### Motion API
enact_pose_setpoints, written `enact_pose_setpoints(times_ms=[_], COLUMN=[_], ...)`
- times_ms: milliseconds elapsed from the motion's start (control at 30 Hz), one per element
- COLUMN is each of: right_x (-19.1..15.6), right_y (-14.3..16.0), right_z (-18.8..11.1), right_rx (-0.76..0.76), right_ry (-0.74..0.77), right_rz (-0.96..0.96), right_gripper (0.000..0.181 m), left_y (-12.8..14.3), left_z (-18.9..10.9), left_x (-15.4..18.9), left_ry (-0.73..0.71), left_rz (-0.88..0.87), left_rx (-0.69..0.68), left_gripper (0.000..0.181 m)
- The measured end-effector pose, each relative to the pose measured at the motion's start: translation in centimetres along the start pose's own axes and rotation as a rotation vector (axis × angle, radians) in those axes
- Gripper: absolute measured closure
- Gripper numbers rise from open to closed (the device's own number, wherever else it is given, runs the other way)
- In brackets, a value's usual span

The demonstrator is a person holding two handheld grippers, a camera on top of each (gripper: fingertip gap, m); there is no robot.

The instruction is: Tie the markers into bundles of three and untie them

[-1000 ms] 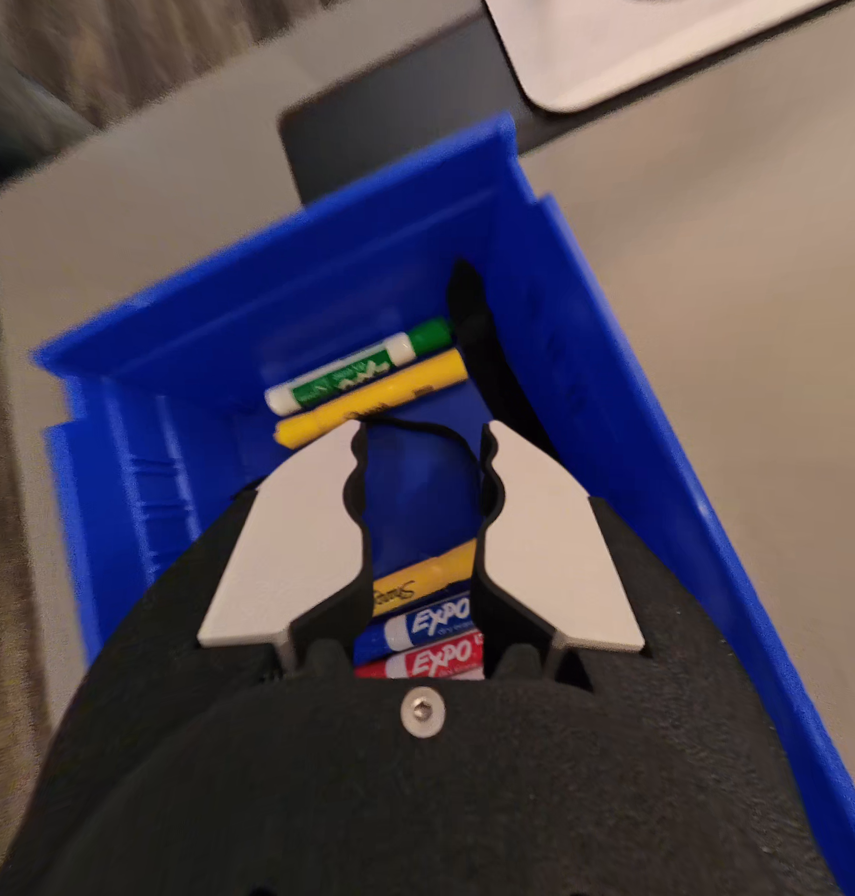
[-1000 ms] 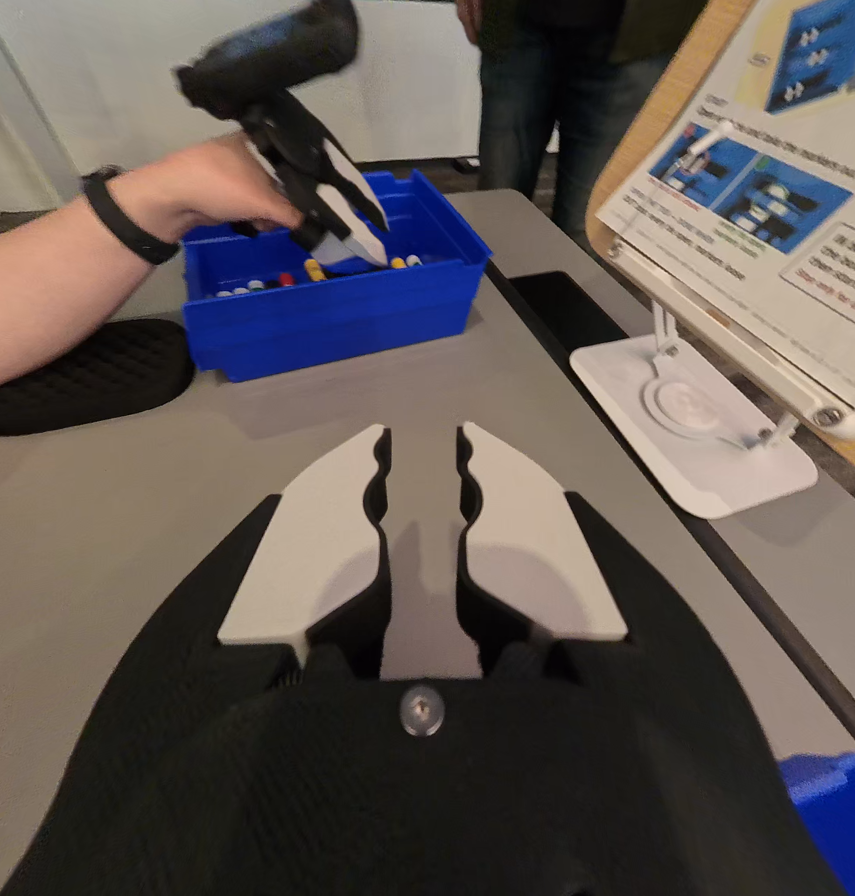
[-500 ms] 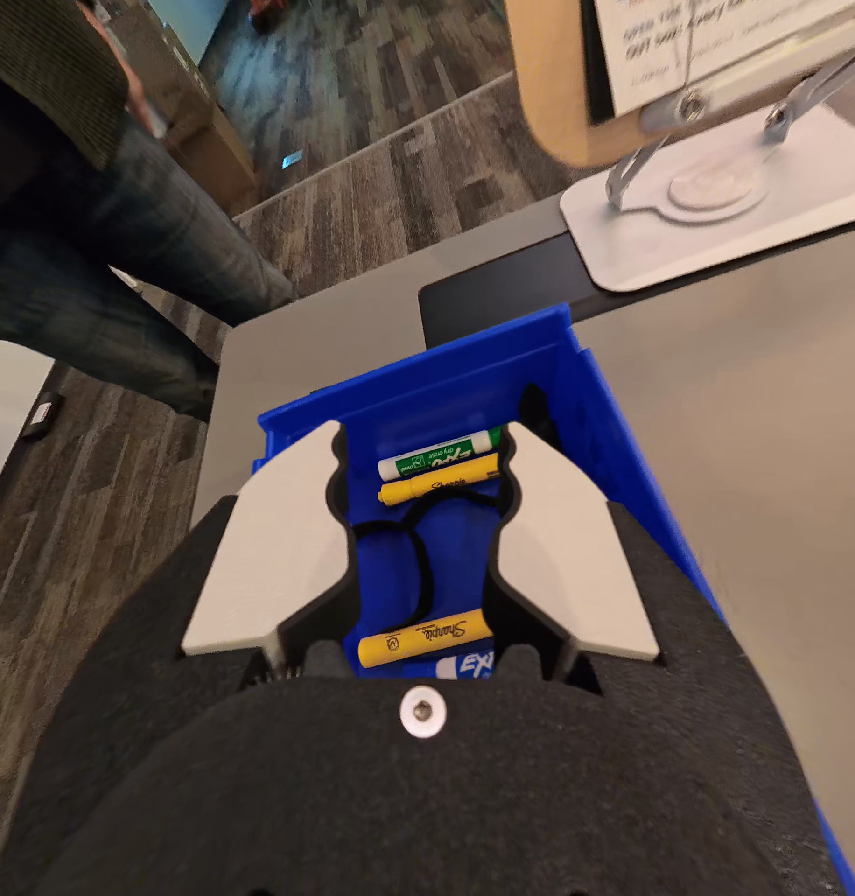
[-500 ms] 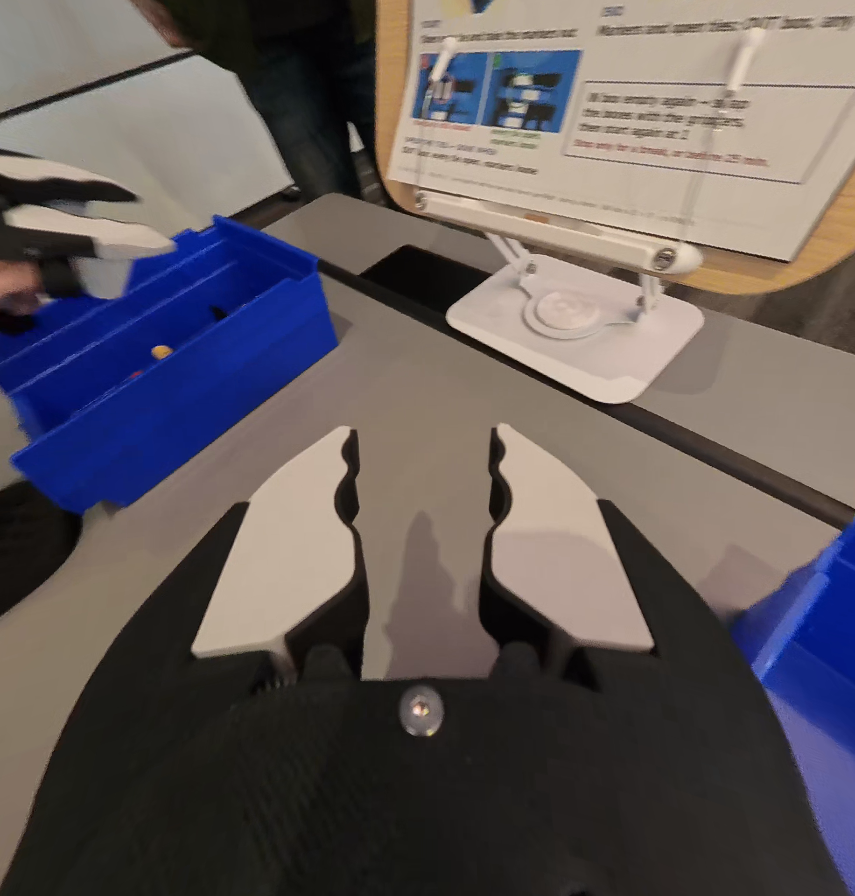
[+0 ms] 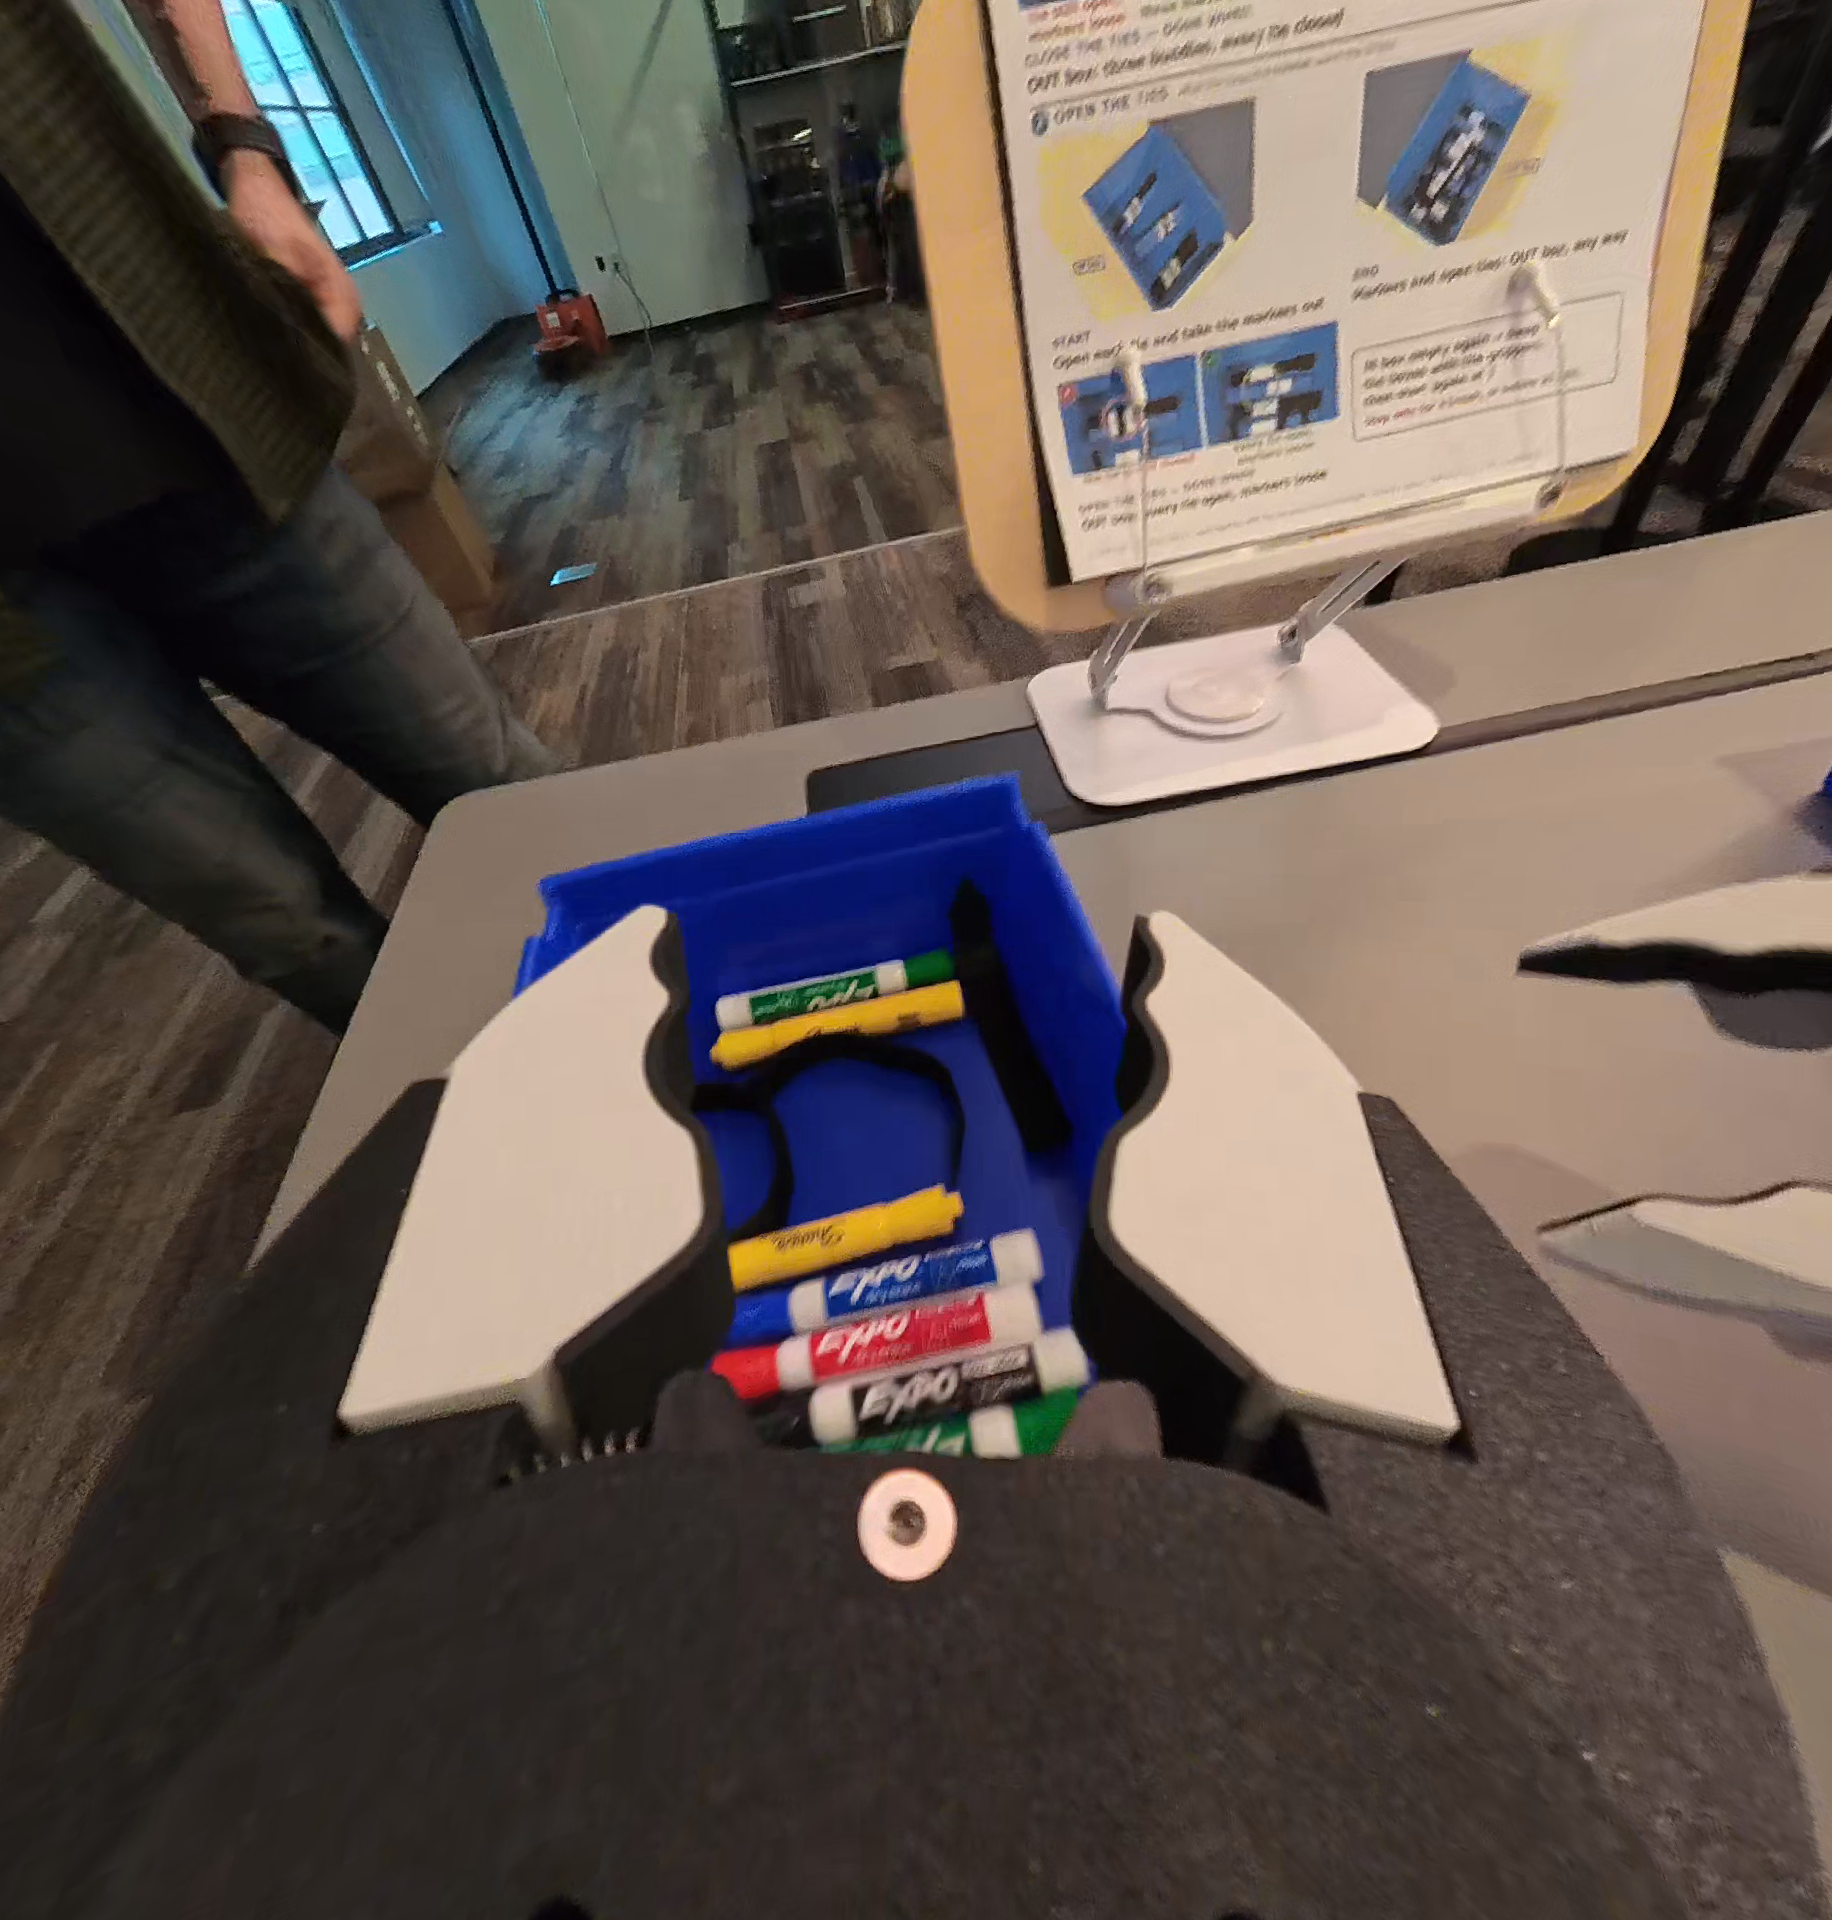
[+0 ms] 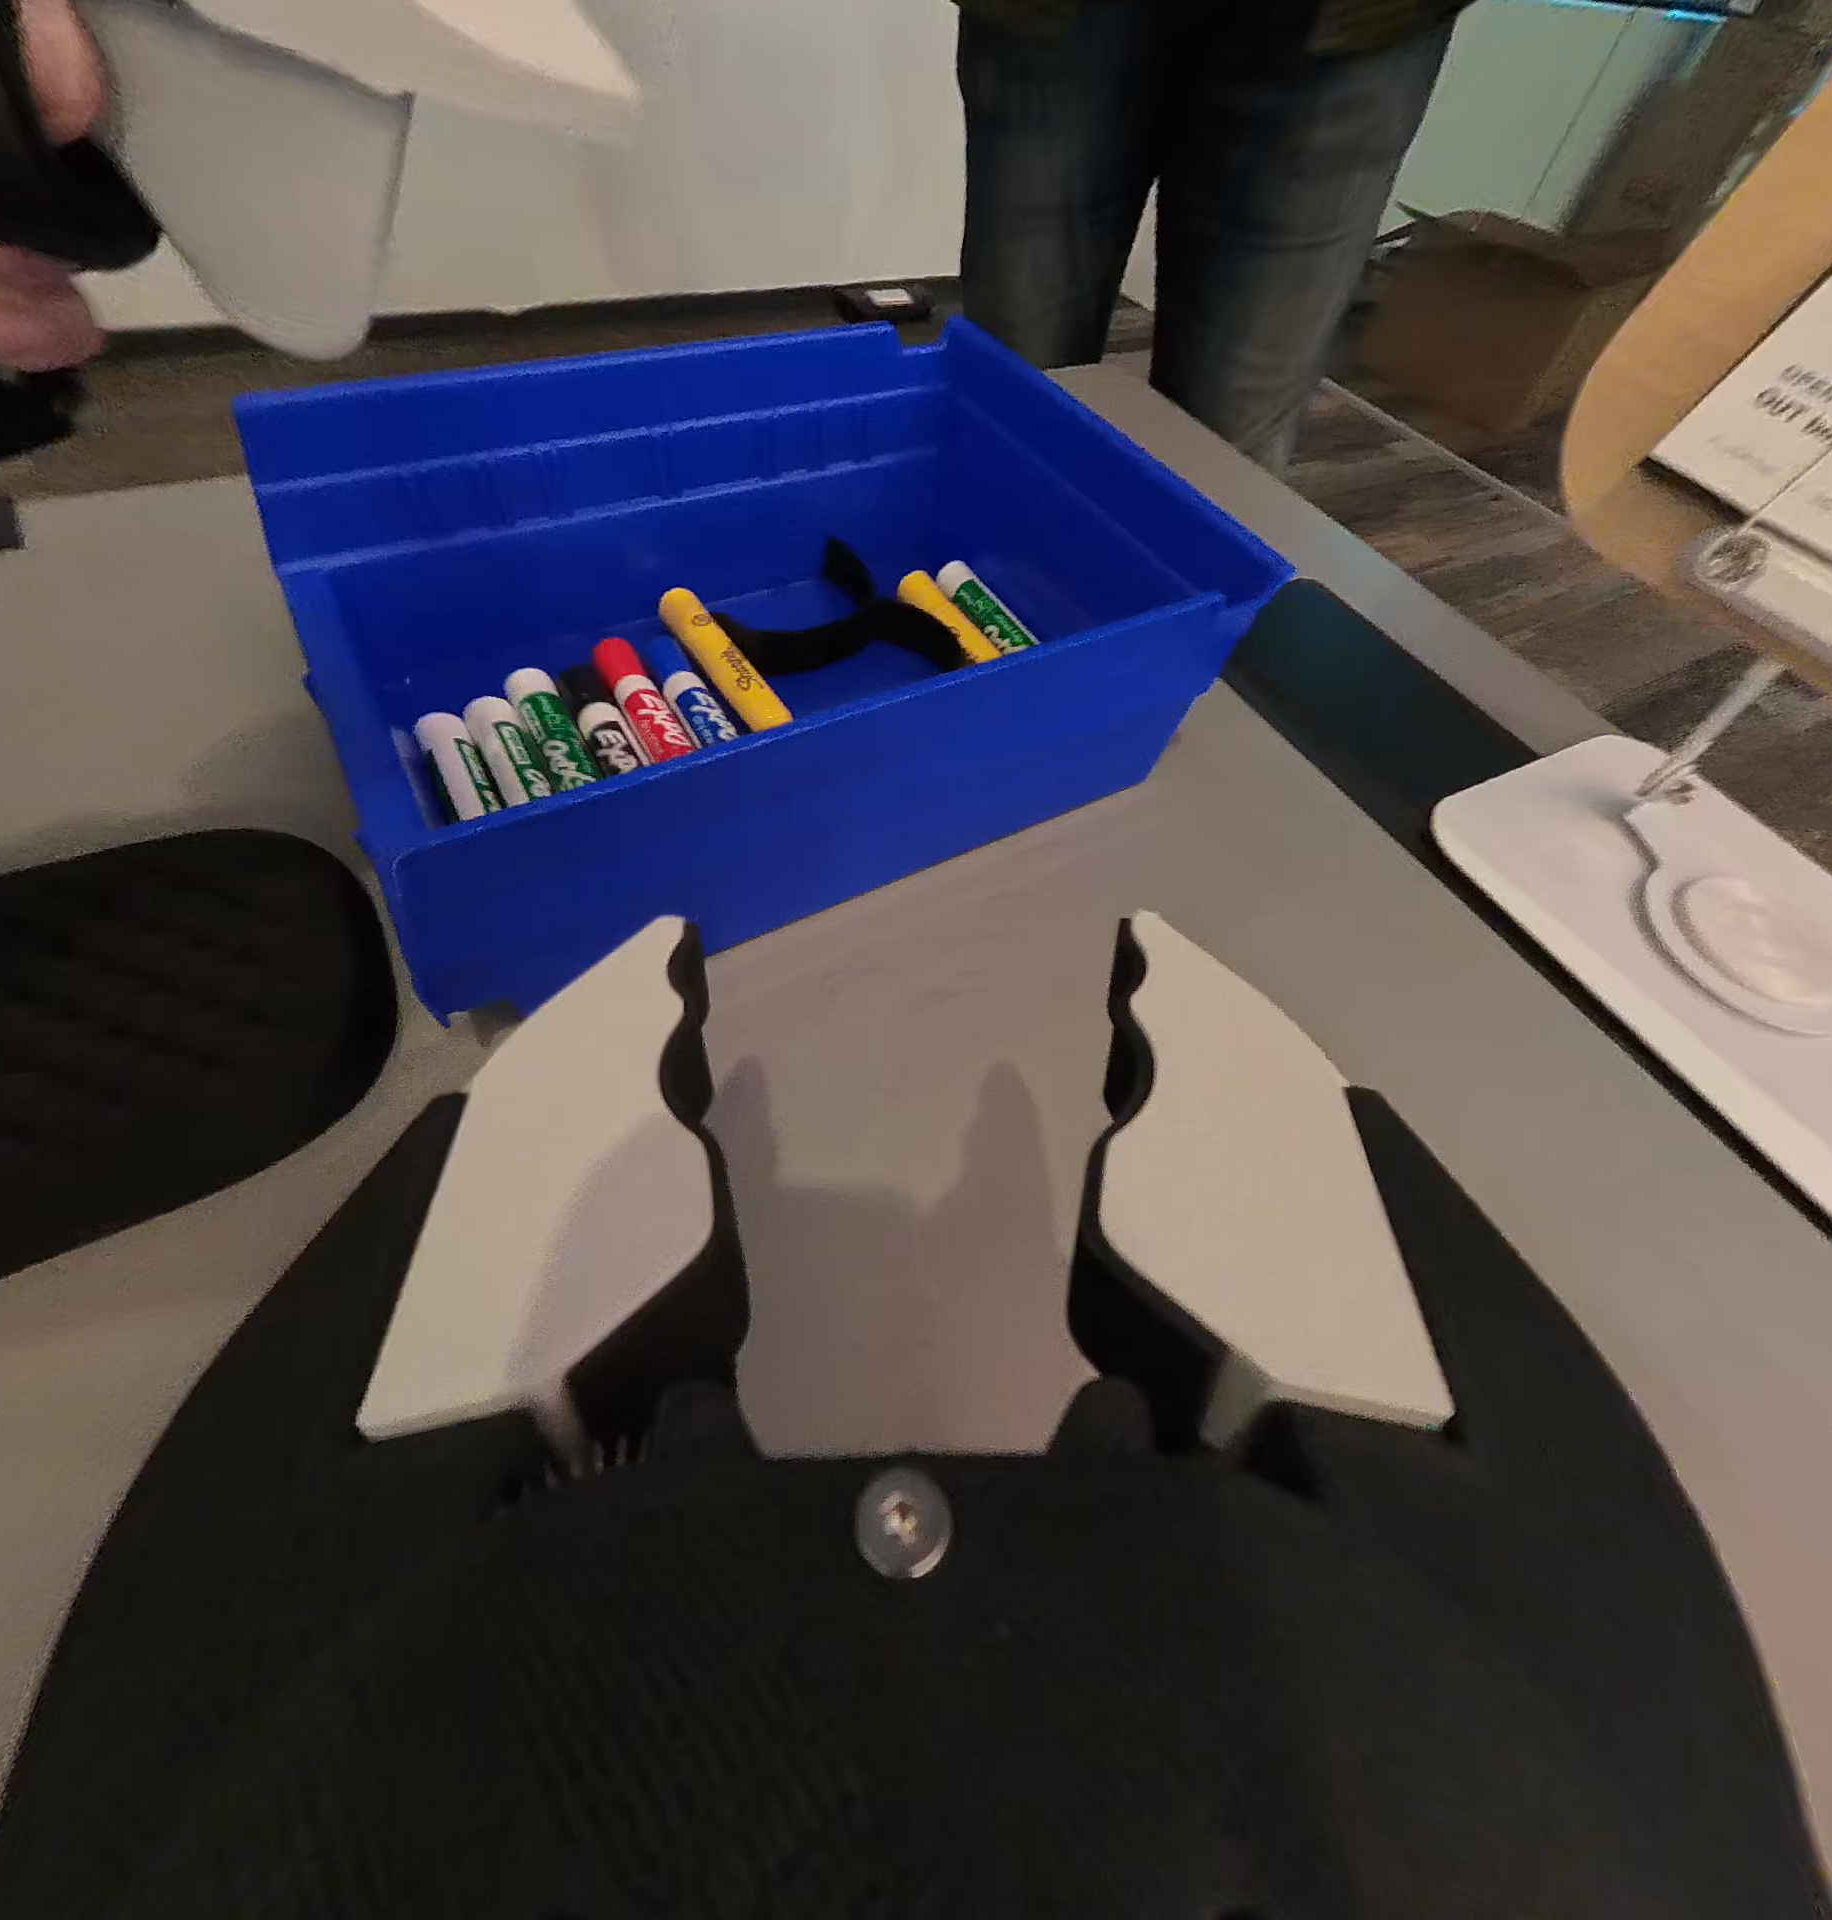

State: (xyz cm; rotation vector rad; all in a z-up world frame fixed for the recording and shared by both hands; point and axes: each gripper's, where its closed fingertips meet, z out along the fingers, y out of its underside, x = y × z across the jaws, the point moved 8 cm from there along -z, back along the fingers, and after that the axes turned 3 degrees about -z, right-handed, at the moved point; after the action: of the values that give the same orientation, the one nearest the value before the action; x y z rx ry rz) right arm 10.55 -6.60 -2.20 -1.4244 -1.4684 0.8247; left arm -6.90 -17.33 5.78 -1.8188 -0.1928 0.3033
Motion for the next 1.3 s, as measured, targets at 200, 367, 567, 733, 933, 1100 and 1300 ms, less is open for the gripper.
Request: enact_pose_setpoints(times_ms=[200, 367, 567, 733, 933, 1100, 1300], right_x=[3.2, 6.1, 7.5, 10.1, 15.4, 18.5, 19.5], right_y=[-1.5, -1.8, -1.4, -1.1, 1.4, 4.5, 5.0], right_z=[-3.4, -6.6, -7.8, -10.8, -16.9, -21.0, -23.5], right_rx=[0.024, 0.084, 0.049, -0.036, -0.195, -0.234, -0.177], right_ry=[0.183, 0.299, 0.353, 0.414, 0.631, 0.658, 0.698], right_rz=[-0.028, 0.029, 0.024, 0.017, 0.072, 0.251, 0.257], right_gripper=[0.105, 0.107, 0.106, 0.107, 0.102, 0.096, 0.091], left_y=[1.6, 1.8, 2.6, 2.4, 1.0, 1.7, 2.9], left_z=[-1.6, -1.7, -1.4, -1.5, -4.1, -5.2, -4.0], left_x=[-1.8, -1.2, 0.1, -0.6, -4.2, -7.6, -7.0], left_ry=[-0.059, -0.064, -0.046, -0.041, -0.139, -0.183, -0.196], left_rz=[-0.023, -0.007, 0.033, 0.039, 0.013, -0.048, -0.002], left_rx=[-0.011, -0.01, -0.031, -0.052, -0.026, -0.061, -0.031], left_gripper=[0.103, 0.103, 0.103, 0.103, 0.103, 0.099, 0.089])
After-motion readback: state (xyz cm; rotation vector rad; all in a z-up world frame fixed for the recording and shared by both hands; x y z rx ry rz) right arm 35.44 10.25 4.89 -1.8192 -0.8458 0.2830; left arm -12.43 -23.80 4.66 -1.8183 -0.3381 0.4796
